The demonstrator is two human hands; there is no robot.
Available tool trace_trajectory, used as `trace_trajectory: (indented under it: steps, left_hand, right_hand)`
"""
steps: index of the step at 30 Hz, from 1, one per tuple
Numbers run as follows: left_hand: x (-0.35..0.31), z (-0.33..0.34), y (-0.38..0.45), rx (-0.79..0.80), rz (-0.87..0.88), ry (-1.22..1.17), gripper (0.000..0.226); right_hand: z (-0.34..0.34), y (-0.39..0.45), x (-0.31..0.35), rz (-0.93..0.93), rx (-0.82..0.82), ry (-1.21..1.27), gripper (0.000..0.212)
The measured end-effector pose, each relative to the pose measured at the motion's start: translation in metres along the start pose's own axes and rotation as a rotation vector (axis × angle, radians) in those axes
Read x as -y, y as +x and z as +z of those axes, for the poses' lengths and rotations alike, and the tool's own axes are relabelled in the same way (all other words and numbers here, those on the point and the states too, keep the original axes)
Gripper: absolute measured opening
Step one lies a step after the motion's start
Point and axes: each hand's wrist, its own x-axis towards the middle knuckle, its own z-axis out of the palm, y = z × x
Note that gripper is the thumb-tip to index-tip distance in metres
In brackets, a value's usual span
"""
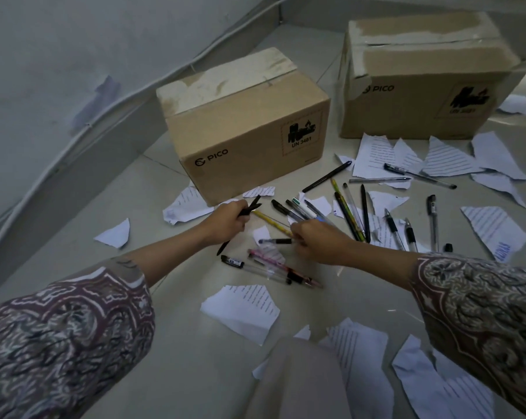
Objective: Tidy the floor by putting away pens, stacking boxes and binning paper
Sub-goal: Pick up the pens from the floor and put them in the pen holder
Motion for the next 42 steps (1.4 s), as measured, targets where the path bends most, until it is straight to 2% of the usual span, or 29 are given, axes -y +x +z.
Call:
trace_trajectory:
  steps: [4,6,10,12,19,23,26,31,34,37,42]
  left_hand:
    - [0.001,-0.008,-0.016,0.001,-0.036,-0.076,0.015]
    - [0.004,-0.012,-0.021,-0.009,-0.056,-0.116,0.016]
    - [0.017,-0.02,-0.034,-0.03,-0.102,-0.18,0.018]
    - [0.019,-0.024,-0.041,-0.034,-0.105,-0.19,0.017]
    - [0.016,-0.032,-0.061,-0.02,-0.111,-0.254,0.02]
    - [0.011,-0.036,-0.063,-0.025,-0.154,-0.329,0.012]
    - [0.006,-0.04,-0.06,-0.046,-0.173,-0.414,0.01]
    - [-0.014,-0.042,-0.052,-0.096,-0.116,-0.469,0.018]
    - [-0.037,-0.039,-0.041,-0.092,-0.084,-0.534,0.02]
    - [-0.065,-0.038,-0.025,-0.086,-0.035,-0.583,0.011]
    - [-0.118,-0.041,0.007,-0.065,0.031,-0.587,0.011]
  right_hand:
    - [0.008,0.007,0.023,0.046,-0.063,0.169,0.011]
    - [0.015,0.009,0.038,0.028,-0.044,0.192,0.014]
    - [0.03,0.014,0.063,0.021,0.038,0.092,0.02]
    - [0.036,0.017,0.069,0.042,0.061,0.062,0.012]
    - [0.051,0.023,0.077,0.066,0.102,0.023,0.008]
    - [0.038,0.024,0.076,0.096,0.091,0.175,0.023]
    - [0.018,0.024,0.066,0.101,0.033,0.291,0.024]
    - [-0.02,0.011,0.038,0.14,0.063,0.605,0.022]
    - [-0.04,-0.002,0.019,0.174,0.001,0.708,0.026]
    - [-0.062,-0.012,0.0,0.233,-0.069,0.791,0.031]
    - [-0.09,-0.032,-0.033,0.413,-0.184,1.006,0.021]
